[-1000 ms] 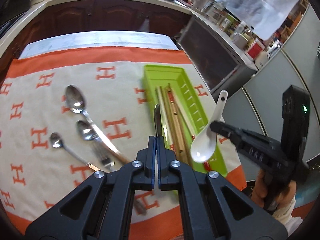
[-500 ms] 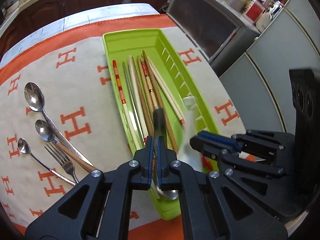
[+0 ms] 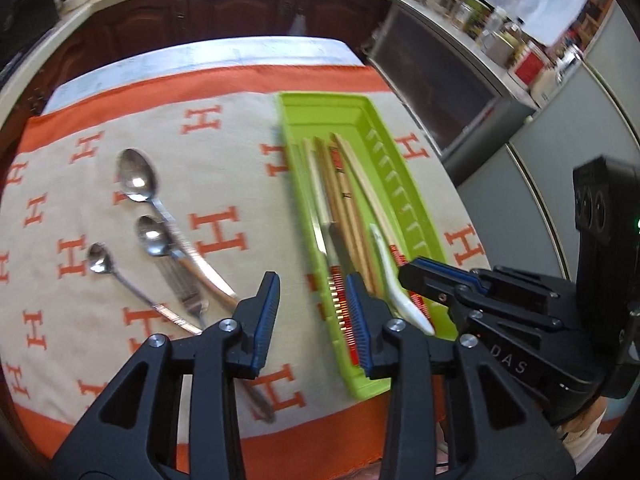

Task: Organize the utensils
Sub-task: 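Lower both held utensils into the green tray and open both grippers, then move both tools back over the spoons and fork on the blanket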

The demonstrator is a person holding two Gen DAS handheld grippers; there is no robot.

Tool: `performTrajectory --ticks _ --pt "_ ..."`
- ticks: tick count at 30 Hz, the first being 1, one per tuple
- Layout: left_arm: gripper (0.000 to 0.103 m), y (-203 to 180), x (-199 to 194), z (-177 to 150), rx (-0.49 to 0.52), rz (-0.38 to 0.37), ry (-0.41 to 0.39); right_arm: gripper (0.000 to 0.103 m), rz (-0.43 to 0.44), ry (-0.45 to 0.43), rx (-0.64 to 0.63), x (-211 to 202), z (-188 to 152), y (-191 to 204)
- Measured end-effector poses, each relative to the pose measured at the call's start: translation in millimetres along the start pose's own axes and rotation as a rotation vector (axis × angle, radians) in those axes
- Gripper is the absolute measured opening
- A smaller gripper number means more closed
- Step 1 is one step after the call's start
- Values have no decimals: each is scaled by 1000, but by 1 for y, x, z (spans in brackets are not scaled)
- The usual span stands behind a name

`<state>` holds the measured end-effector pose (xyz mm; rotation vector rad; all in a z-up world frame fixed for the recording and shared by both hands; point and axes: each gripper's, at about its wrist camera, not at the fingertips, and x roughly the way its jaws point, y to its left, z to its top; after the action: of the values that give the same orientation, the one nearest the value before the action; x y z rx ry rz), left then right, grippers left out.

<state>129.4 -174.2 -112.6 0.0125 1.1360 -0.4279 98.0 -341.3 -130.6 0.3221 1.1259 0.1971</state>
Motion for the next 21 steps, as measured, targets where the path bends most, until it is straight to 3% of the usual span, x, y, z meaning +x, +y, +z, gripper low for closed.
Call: performTrajectory --ticks 10,21 --pt "31 56 -40 -17 -124 87 -63 8 41 -4 -43 -1 -7 28" --pt "31 98 -57 -38 -212 138 -71 9 69 6 -86 -2 -13 62"
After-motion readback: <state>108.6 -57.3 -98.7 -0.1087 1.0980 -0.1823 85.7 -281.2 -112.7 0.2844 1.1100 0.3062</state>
